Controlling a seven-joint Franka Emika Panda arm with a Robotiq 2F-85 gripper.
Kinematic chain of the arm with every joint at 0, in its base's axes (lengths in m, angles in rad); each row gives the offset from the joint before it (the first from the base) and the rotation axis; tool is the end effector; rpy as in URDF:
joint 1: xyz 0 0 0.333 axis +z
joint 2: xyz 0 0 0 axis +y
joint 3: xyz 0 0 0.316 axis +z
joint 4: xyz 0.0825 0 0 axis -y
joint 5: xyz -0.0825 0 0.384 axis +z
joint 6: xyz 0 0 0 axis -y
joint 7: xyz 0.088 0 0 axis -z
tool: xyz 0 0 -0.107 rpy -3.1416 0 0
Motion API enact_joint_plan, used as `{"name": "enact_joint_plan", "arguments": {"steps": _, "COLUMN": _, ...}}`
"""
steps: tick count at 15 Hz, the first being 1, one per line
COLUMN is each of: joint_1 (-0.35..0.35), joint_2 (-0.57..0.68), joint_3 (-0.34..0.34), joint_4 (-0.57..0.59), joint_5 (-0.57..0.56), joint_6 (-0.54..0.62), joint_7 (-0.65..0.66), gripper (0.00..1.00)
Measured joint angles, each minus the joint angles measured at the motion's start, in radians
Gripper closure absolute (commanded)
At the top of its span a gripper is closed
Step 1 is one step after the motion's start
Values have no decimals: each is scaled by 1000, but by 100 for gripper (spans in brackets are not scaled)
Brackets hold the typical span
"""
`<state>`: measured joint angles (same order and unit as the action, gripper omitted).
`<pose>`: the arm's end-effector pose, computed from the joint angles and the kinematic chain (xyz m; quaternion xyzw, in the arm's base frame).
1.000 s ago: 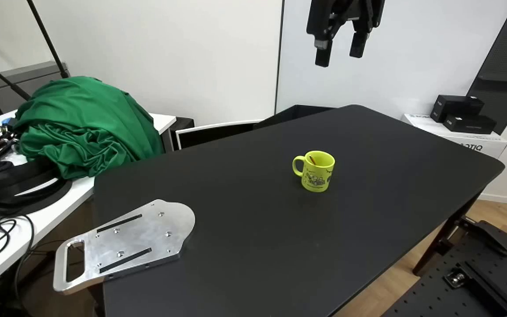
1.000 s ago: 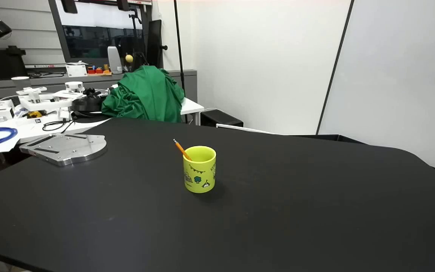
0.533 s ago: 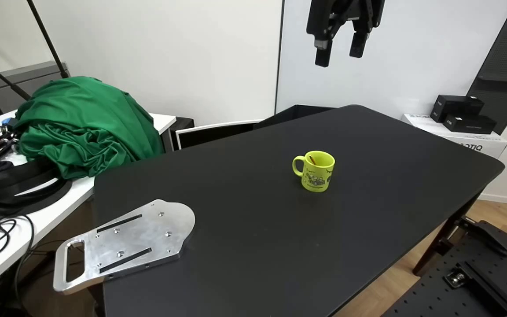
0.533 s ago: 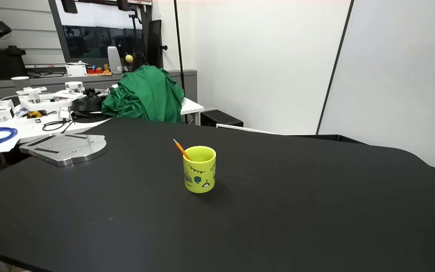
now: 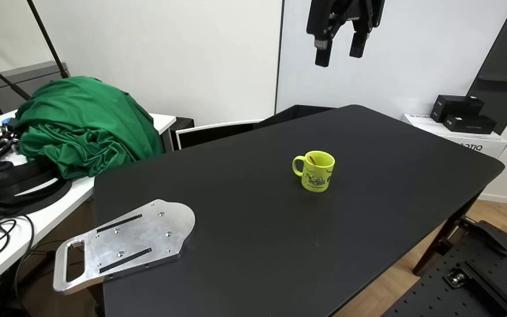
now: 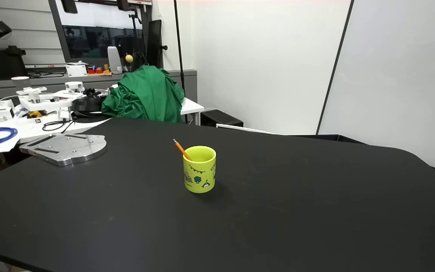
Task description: Pull the Allen wrench out of the the yellow mug
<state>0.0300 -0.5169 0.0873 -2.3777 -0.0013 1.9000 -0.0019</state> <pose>0.3965 0.0499 0.5134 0.9981 0.0545 0.0199 0.0212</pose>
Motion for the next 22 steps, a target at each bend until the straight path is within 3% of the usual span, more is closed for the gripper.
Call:
{"name": "enact_joint_plan", "arguments": {"steps": 18, "joint_1": 0, "joint_2": 4, "joint_3": 0, "joint_4": 0, "joint_5": -1, "joint_6": 3, "joint_7": 0, "gripper": 0}}
{"name": "enact_joint_plan", "arguments": {"steps": 22, "joint_1": 0, "joint_2": 51, "joint_3": 3, "joint_4": 2, "joint_5": -24, "joint_6": 84, "joint_7": 5, "gripper": 0}}
